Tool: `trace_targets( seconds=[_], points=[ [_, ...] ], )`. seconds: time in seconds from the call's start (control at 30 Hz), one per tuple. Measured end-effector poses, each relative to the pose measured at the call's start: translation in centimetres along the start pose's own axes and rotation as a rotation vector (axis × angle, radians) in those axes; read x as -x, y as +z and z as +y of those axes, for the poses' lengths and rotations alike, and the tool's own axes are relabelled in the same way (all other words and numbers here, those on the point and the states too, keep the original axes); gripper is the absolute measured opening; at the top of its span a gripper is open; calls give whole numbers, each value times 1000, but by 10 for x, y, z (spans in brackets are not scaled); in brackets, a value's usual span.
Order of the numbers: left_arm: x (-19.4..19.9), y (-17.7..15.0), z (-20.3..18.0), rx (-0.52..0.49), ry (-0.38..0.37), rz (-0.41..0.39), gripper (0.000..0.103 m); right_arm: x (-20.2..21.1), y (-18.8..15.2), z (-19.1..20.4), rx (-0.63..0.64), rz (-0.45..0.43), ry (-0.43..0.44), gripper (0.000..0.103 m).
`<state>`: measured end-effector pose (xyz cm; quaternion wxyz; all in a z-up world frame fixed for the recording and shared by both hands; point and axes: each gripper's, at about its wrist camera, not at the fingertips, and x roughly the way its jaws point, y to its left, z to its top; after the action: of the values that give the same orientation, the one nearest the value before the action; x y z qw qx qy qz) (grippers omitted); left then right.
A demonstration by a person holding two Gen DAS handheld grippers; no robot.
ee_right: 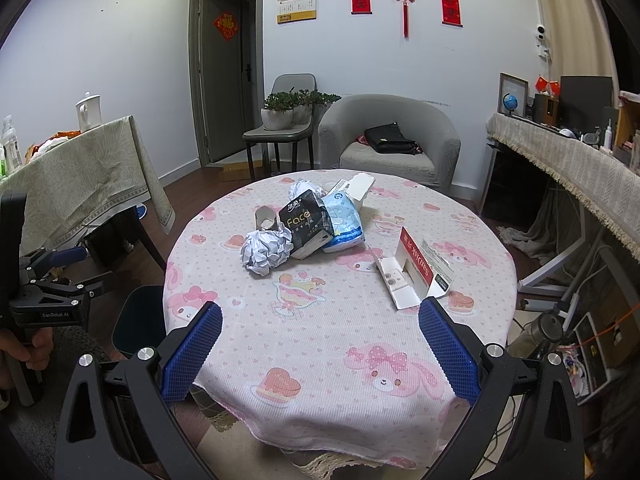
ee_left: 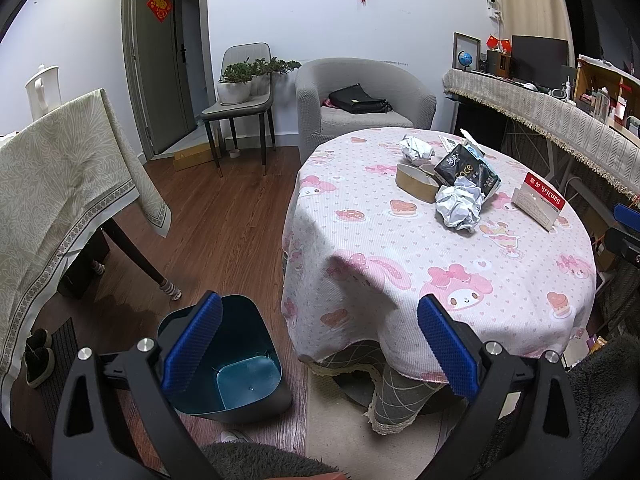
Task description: Collect trash
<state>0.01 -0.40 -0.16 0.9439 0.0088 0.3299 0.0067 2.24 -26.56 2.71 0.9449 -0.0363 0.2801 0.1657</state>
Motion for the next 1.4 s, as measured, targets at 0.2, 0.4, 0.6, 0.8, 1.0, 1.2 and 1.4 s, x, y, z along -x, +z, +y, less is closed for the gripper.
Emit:
trace_targets(
  seconds=[0.2,0.4,0.6,0.8,1.0,1.2,1.4],
  points=[
    [0,-1,3,12,4,-1,100,0,0,0,1,1,-1,100],
    [-1,0,4,9,8,3,100,-2,-1,-3,-8,15,17,100],
    [4,5,0,-9,1,-13,99,9,-3,-18,-55,-10,6,100],
    [1,13,-11,-34,-51,-30,98,9,0,-23,-44,-14,-6,100],
    [-14,25,-22,-22,-120,-27,87,4,4,-31,-50,3,-7,99],
    [-36,43,-46,-47,-206,-12,78,-2,6,-54,-101,4,10,92],
    [-62,54,-76,-116,-281,25,66,-7,6,-73,-126,7,13,91]
  ],
)
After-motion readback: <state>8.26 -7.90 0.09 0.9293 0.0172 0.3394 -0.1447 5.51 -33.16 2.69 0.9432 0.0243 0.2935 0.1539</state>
